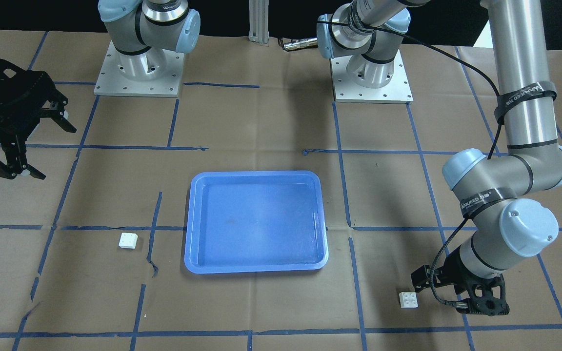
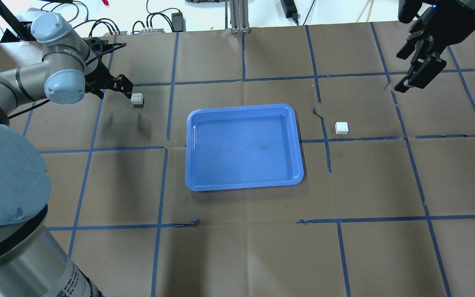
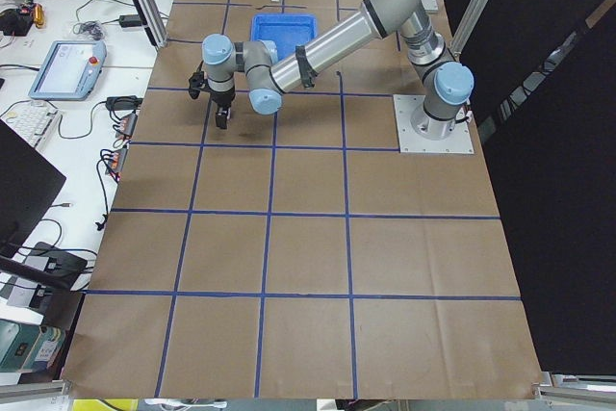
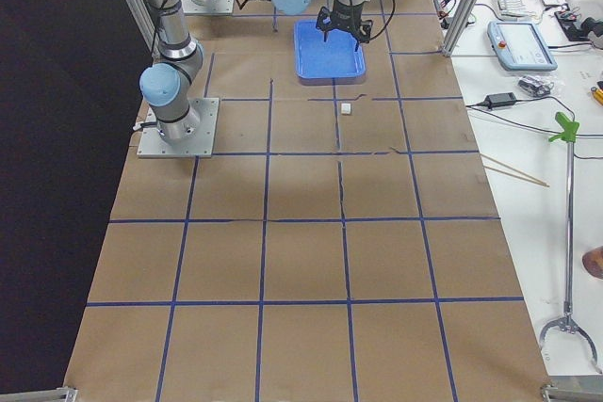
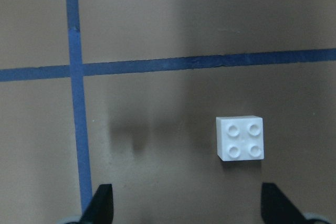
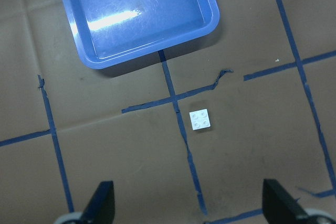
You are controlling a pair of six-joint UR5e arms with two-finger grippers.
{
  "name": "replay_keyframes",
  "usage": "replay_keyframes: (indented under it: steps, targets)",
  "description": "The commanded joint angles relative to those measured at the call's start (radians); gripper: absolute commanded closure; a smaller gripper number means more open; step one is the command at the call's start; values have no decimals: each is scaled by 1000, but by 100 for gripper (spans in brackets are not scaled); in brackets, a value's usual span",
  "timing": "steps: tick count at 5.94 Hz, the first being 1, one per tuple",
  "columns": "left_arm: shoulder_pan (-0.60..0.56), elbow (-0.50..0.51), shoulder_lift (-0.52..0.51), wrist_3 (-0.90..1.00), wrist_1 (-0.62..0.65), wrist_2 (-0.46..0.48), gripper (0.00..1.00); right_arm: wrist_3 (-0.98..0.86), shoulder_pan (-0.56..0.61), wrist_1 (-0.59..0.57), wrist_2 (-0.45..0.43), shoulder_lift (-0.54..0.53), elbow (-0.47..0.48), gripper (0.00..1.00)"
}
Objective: Assemble white blocks and place on blue tray
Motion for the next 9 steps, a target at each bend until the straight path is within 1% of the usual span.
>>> replay_keyframes:
  steps: [1, 2, 3, 4, 5, 6, 7, 8, 9]
  targets:
    - [-18, 26, -22, -48, 0, -4, 2, -183, -11, -70, 47, 32, 10, 0]
    - [-29, 34, -42, -54, 11, -27, 3, -206, -12, -100, 76, 85, 16, 0]
    - [-53, 64, -47, -62, 3, -35, 3, -261, -29, -101, 114, 119, 36, 0]
    - [-57, 63, -55, -60, 5, -35, 3, -286, -64, -103, 174, 123, 97, 0]
    - [-57, 51, -64, -54, 6, -35, 15, -318, -87, -107, 183, 123, 164, 0]
    - [-57, 48, -65, -51, 2, -36, 42, -382, -93, -182, 205, 133, 218, 0]
    - [-57, 51, -64, -51, 2, -36, 84, -392, -100, -263, 213, 167, 263, 0]
    - [-57, 52, -64, -51, -1, -36, 96, -394, -100, -360, 216, 217, 287, 0]
    - [-57, 65, -56, -47, -9, -36, 100, -395, -100, -403, 255, 251, 315, 0]
